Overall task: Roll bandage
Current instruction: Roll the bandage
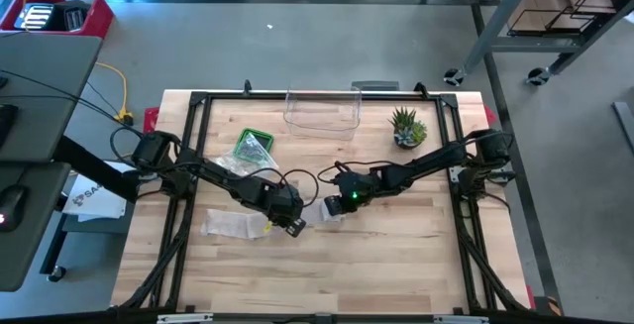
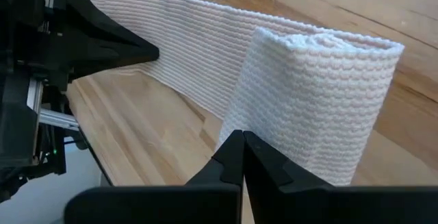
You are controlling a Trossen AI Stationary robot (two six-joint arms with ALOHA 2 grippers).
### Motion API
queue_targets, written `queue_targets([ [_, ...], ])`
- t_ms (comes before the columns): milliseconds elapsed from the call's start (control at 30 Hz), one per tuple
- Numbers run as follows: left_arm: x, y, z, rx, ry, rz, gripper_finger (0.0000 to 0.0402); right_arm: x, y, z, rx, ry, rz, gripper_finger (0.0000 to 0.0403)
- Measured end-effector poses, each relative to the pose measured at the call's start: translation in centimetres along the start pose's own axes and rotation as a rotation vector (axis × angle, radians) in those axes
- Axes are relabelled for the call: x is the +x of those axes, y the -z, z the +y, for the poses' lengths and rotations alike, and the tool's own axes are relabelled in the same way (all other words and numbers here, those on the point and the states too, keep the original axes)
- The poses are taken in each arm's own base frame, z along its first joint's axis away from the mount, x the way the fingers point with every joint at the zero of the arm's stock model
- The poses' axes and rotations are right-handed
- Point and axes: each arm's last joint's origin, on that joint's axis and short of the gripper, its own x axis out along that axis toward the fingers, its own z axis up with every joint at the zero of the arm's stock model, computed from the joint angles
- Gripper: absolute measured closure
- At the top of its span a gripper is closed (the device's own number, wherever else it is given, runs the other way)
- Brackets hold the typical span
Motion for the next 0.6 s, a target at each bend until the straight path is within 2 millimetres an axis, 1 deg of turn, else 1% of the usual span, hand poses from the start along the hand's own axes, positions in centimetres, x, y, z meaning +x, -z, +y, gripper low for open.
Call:
queue_targets([
  [200, 0.0, 0.0, 0.0, 0.021, 0.004, 0.000, 0.0401, -0.2, 0.0, 0.2, -0.005, -0.019, -0.001, 0.0403],
  [400, 0.0, 0.0, 0.0, 0.026, 0.005, -0.001, 0.0401, -2.1, -0.4, 1.5, -0.039, -0.082, -0.021, 0.0403],
  [467, 0.0, 0.0, 0.0, 0.026, 0.005, -0.001, 0.0401, -2.4, -0.3, 1.3, -0.036, -0.045, -0.010, 0.0403],
  [600, 0.1, 0.0, 0.0, 0.026, 0.006, -0.002, 0.0401, -2.5, 0.2, 0.0, -0.028, 0.094, 0.016, 0.0403],
])
